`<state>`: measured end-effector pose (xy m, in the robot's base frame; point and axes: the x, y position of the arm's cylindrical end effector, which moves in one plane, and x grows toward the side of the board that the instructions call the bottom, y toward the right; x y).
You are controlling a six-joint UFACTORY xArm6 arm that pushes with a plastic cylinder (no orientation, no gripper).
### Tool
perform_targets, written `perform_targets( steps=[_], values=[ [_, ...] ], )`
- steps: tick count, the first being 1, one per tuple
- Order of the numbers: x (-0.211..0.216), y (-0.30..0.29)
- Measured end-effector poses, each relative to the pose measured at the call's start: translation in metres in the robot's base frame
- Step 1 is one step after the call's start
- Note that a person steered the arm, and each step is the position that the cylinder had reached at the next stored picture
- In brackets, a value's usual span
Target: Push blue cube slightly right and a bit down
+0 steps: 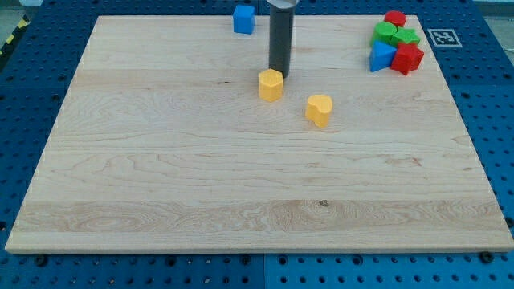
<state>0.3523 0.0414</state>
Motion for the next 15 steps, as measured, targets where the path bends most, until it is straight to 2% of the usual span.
perform_targets(
  steps=[1,3,4,5,7,8,10,12,13,14,15],
  values=[
    [0.021,0.004],
    [0.054,-0.049],
    [0.025,-0.041],
    [-0.013,-0.079],
    [-0.14,-0.15],
    [-0.16,-0.14],
    [-0.159,-0.016],
    [-0.158,-0.01],
    [-0.15,0.034],
    [-0.147,0.049],
    [-0.147,0.03]
  ],
)
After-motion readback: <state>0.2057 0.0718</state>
